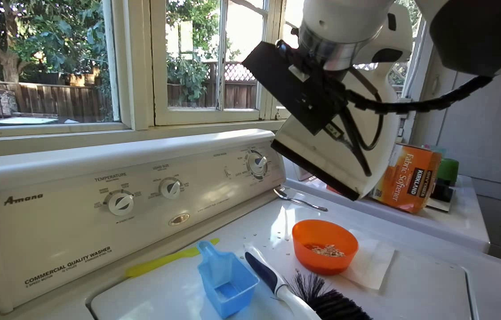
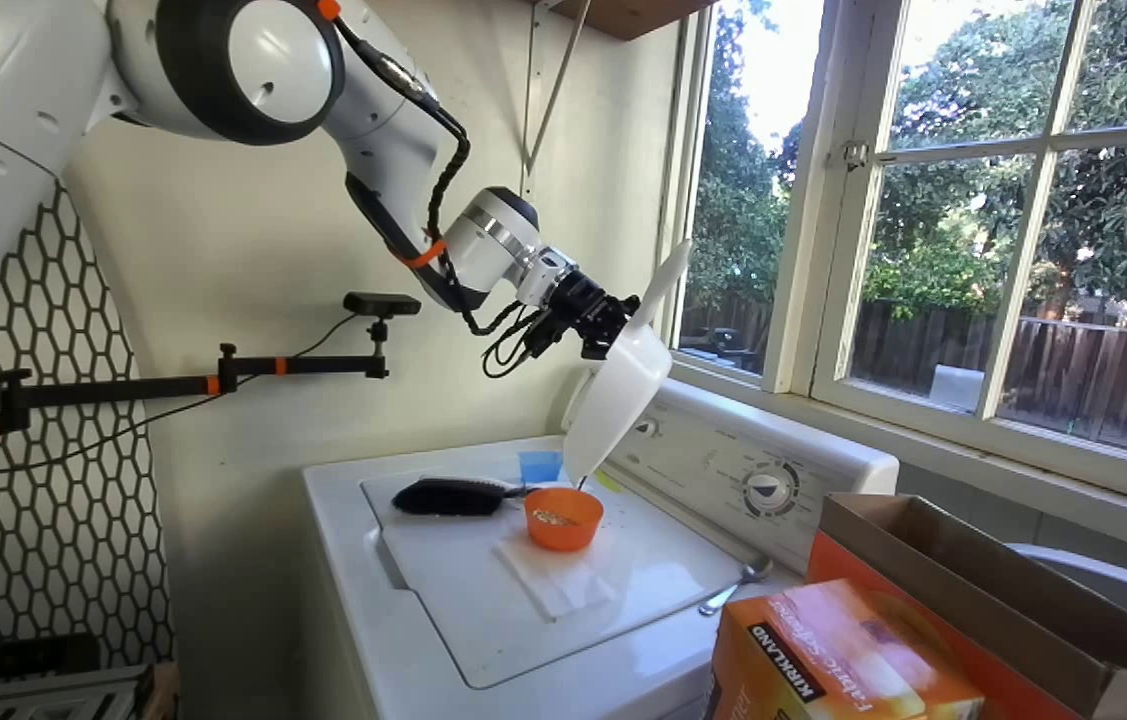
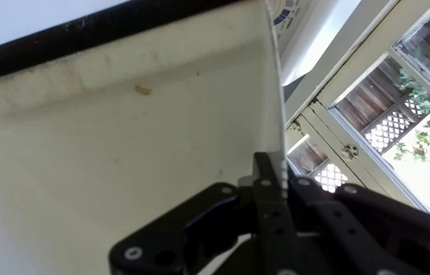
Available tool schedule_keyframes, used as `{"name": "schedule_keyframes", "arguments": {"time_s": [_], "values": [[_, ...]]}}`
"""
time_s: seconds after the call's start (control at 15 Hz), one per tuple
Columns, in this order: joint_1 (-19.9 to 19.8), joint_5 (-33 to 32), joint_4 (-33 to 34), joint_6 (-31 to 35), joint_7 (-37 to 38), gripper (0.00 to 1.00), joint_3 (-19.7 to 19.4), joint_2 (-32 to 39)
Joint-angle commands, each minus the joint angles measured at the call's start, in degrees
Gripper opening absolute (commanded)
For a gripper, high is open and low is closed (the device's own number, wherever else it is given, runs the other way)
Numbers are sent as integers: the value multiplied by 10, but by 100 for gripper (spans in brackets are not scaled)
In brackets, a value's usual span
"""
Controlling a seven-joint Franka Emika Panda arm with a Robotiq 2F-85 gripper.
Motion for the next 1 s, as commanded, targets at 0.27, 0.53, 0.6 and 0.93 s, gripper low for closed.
{"name": "schedule_keyframes", "arguments": {"time_s": [0.27,0.53,0.6,0.93], "values": [[-73,68,-86,105,-64,1,24,-79],[-99,110,-120,168,-109,1,24,-104],[-103,121,-129,183,-116,1,23,-108],[-123,185,-167,243,-173,1,18,-130]]}}
